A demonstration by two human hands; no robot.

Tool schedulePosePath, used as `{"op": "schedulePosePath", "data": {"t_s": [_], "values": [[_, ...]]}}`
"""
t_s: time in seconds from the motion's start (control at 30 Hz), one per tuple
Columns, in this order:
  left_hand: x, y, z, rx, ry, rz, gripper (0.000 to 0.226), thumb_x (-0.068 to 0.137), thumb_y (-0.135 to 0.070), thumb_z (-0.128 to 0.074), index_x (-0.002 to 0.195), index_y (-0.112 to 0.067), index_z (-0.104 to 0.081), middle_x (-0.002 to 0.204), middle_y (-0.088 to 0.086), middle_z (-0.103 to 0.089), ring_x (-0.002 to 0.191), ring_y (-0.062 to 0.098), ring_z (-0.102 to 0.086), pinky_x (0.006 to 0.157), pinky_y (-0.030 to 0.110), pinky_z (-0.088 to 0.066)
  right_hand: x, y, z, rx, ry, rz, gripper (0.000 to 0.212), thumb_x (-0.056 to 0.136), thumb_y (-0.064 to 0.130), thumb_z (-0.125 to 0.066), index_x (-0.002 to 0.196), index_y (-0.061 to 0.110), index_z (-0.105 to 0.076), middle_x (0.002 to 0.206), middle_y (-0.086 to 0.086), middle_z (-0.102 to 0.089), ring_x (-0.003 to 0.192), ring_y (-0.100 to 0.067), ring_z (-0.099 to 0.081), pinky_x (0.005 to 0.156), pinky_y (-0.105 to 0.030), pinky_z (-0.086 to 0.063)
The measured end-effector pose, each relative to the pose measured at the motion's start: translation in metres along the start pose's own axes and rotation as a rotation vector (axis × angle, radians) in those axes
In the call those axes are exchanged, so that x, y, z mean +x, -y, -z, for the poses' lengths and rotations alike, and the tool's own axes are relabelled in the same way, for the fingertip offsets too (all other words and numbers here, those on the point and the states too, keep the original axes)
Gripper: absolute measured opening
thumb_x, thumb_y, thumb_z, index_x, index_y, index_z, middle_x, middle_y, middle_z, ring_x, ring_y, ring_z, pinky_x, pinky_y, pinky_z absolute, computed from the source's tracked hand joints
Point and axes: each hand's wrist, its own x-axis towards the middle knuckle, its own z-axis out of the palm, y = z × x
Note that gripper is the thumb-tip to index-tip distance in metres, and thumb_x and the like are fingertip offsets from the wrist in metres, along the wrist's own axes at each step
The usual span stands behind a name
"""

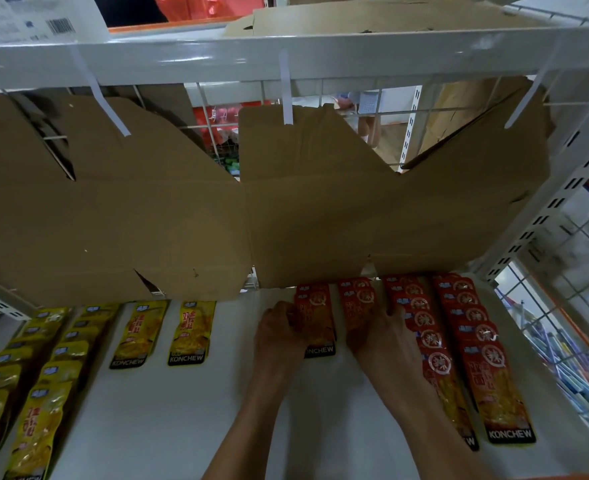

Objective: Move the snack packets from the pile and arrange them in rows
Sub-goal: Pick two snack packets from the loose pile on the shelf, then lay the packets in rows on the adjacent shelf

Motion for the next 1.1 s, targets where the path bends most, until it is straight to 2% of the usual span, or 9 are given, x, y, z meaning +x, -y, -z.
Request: {"op": "schedulePosePath", "data": {"t_s": [0.1,0.27,0.63,0.67,0.73,0.8,0.93,1.0,1.1], "values": [[0.000,0.000,0.000,0.006,-0.006,-0.007,0.039,0.077,-0.029,-0.078,0.113,-0.023,-0.061,0.105,-0.003,-0.058,0.095,0.018,-0.062,0.084,0.037,-0.054,0.000,-0.001,-0.001,-0.011,-0.015,0.014,0.024,0.093,0.026,-0.055,0.111,0.010,-0.053,0.122,-0.011,-0.042,0.072,-0.020,-0.046,0.062,-0.030,-0.041],[-0.001,0.000,-0.001,0.006,0.006,-0.016,0.043,0.078,-0.027,-0.076,0.118,-0.023,-0.060,0.107,-0.003,-0.057,0.098,0.019,-0.061,0.087,0.040,-0.054,0.001,-0.005,-0.001,-0.015,-0.021,0.048,0.022,0.093,0.028,-0.054,0.107,0.011,-0.053,0.119,-0.010,-0.042,0.066,-0.015,-0.043,0.049,-0.023,-0.031],[-0.004,-0.003,0.001,-0.043,-0.004,-0.024,0.040,0.079,-0.031,-0.077,0.116,-0.025,-0.062,0.106,-0.005,-0.057,0.095,0.015,-0.061,0.086,0.039,-0.056,-0.003,-0.004,0.005,-0.012,-0.035,0.080,0.022,0.092,0.033,-0.057,0.099,0.012,-0.054,0.116,-0.009,-0.042,0.060,-0.013,-0.042,0.051,-0.026,-0.036],[-0.004,-0.003,0.002,-0.048,-0.008,-0.021,0.039,0.080,-0.032,-0.076,0.116,-0.026,-0.062,0.106,-0.005,-0.057,0.095,0.015,-0.062,0.086,0.039,-0.056,-0.005,-0.004,0.007,-0.028,-0.048,0.093,0.025,0.092,0.035,-0.056,0.103,0.013,-0.054,0.118,-0.010,-0.043,0.063,-0.014,-0.045,0.052,-0.026,-0.036],[-0.005,-0.004,0.003,-0.044,-0.029,-0.026,0.037,0.084,-0.037,-0.073,0.117,-0.025,-0.062,0.107,-0.003,-0.058,0.096,0.017,-0.062,0.086,0.040,-0.056,-0.008,-0.003,0.010,-0.071,-0.081,0.127,0.033,0.093,0.041,-0.054,0.114,0.016,-0.053,0.122,-0.009,-0.044,0.085,-0.022,-0.056,0.061,-0.027,-0.040],[-0.007,-0.005,0.004,-0.017,-0.058,-0.037,0.036,0.089,-0.041,-0.068,0.119,-0.022,-0.062,0.109,0.000,-0.059,0.099,0.019,-0.063,0.086,0.039,-0.054,-0.010,-0.002,0.011,-0.116,-0.109,0.165,0.040,0.093,0.044,-0.053,0.121,0.016,-0.053,0.125,-0.008,-0.046,0.107,-0.026,-0.053,0.070,-0.029,-0.041],[-0.016,-0.003,0.010,0.028,-0.097,-0.065,0.037,0.092,-0.042,-0.065,0.121,-0.019,-0.062,0.113,0.004,-0.060,0.101,0.021,-0.062,0.081,0.032,-0.051,-0.013,0.001,0.007,-0.179,-0.148,0.307,0.047,0.091,0.048,-0.055,0.122,0.012,-0.056,0.122,-0.011,-0.054,0.110,-0.029,-0.053,0.083,-0.034,-0.045],[-0.023,0.002,0.016,0.102,-0.101,-0.089,0.042,0.092,-0.042,-0.065,0.126,-0.018,-0.061,0.114,0.006,-0.060,0.103,0.023,-0.060,0.079,0.029,-0.046,-0.017,0.004,0.002,-0.182,-0.154,0.397,0.055,0.088,0.049,-0.056,0.130,0.015,-0.051,0.125,-0.013,-0.056,0.114,-0.034,-0.054,0.089,-0.040,-0.048],[-0.035,0.009,0.027,0.220,-0.131,-0.084,0.051,0.091,-0.046,-0.064,0.133,-0.017,-0.059,0.123,0.009,-0.061,0.113,0.027,-0.058,0.088,0.029,-0.045,-0.025,0.007,-0.005,-0.232,-0.062,0.426,0.073,0.087,0.065,-0.040,0.146,0.023,-0.035,0.146,-0.012,-0.040,0.138,-0.035,-0.035,0.109,-0.049,-0.036]]}}
